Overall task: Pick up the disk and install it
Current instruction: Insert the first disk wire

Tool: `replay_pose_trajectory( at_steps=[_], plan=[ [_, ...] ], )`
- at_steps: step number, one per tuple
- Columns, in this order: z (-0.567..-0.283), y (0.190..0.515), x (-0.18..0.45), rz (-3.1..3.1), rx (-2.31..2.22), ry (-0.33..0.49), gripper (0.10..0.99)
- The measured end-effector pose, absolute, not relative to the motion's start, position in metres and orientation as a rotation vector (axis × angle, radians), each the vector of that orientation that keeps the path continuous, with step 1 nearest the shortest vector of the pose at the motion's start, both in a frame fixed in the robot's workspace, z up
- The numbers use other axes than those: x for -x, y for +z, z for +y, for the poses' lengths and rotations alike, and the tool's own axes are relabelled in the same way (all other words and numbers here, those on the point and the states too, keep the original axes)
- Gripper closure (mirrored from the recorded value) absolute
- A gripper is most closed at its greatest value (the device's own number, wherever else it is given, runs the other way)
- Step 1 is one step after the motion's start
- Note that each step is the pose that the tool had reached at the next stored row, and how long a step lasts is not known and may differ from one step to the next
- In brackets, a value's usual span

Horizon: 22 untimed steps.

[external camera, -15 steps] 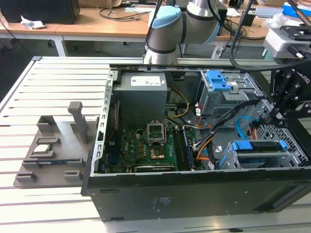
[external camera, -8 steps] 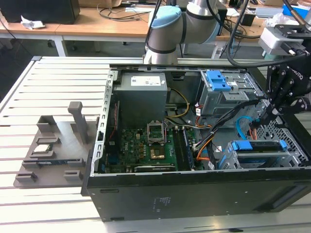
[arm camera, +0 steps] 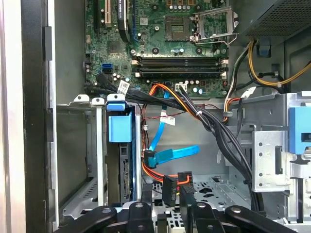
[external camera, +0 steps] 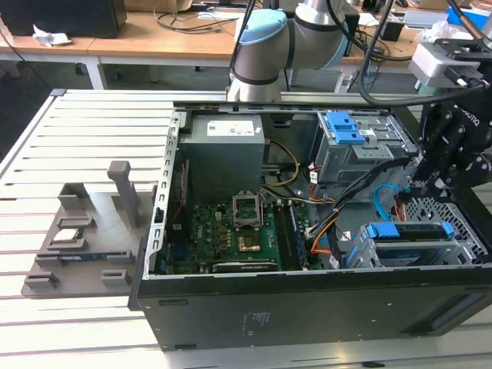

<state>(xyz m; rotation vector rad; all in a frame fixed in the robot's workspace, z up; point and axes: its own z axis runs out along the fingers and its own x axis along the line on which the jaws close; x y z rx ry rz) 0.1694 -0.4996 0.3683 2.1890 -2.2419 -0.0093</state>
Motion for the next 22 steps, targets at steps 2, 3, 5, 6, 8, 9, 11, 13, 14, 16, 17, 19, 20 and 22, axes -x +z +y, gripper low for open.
replay_pose_trajectory(
  at_steps=[2, 3, 5, 6, 8, 9, 11, 13, 14, 16, 17, 19, 20, 22],
  plan=[
    [-0.499, 0.365, -0.169, -2.239, -2.186, -0.004, 0.725],
    [-0.499, 0.363, -0.169, -2.238, -2.185, 0.001, 0.725],
    [-0.499, 0.358, -0.169, -2.235, -2.182, 0.007, 0.725],
    [-0.499, 0.355, -0.169, -2.235, -2.182, 0.007, 0.725],
    [-0.499, 0.354, -0.169, -2.235, -2.182, 0.007, 0.725],
    [-0.499, 0.354, -0.169, -2.235, -2.182, 0.008, 0.725],
    [-0.499, 0.353, -0.169, -2.235, -2.182, 0.007, 0.725],
    [-0.499, 0.353, -0.169, -2.235, -2.182, 0.007, 0.725],
    [-0.499, 0.353, -0.169, -2.235, -2.182, 0.007, 0.737],
    [-0.499, 0.353, -0.169, -2.235, -2.182, 0.007, 0.867],
    [-0.499, 0.353, -0.169, -2.235, -2.182, 0.007, 0.918],
    [-0.499, 0.353, -0.169, -2.235, -2.182, 0.007, 0.918],
    [-0.499, 0.353, -0.169, -2.235, -2.182, 0.007, 0.918],
    [-0.504, 0.353, -0.169, -2.234, -2.181, 0.008, 0.918]
  ],
)
